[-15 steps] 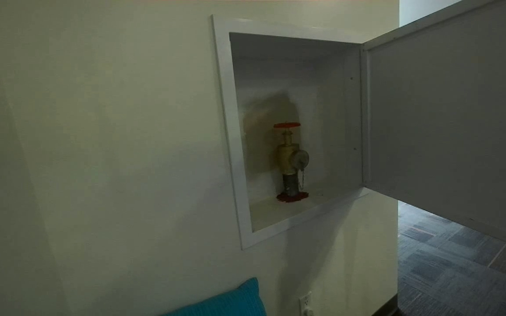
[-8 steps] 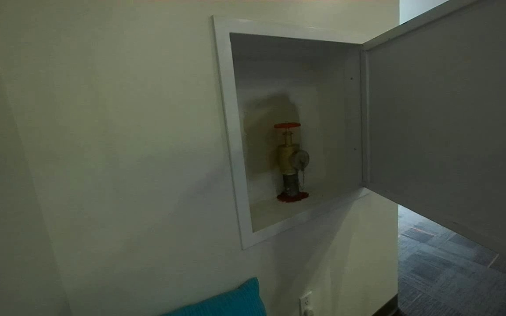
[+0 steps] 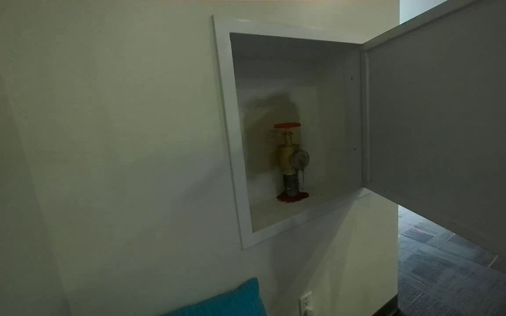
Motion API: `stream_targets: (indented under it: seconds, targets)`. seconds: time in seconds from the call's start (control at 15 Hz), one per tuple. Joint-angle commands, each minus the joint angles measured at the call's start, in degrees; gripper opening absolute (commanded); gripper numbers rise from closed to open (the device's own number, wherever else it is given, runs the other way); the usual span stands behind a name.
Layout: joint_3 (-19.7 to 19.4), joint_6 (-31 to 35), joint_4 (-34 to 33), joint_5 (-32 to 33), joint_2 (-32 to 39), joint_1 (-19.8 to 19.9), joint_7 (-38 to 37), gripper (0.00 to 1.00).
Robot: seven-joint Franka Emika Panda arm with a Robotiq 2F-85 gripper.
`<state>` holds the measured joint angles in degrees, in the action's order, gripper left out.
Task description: Close the door
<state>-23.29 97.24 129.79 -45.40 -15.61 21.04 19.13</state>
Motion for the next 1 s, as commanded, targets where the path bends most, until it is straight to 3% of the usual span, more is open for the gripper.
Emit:
stream_targets:
  seconds: [0.0, 0.53, 0.93]
  targets:
    - [0.26, 0.04, -0.39, -2.06, 0.46, -1.25, 1.63, 0.0]
    - [2.49, -3.66, -1.45, -18.41, 3.3, -6.63, 9.51, 0.0]
    - [10.73, 3.14, -1.56, -31.76, 6.76, -11.41, 20.5, 0.0]
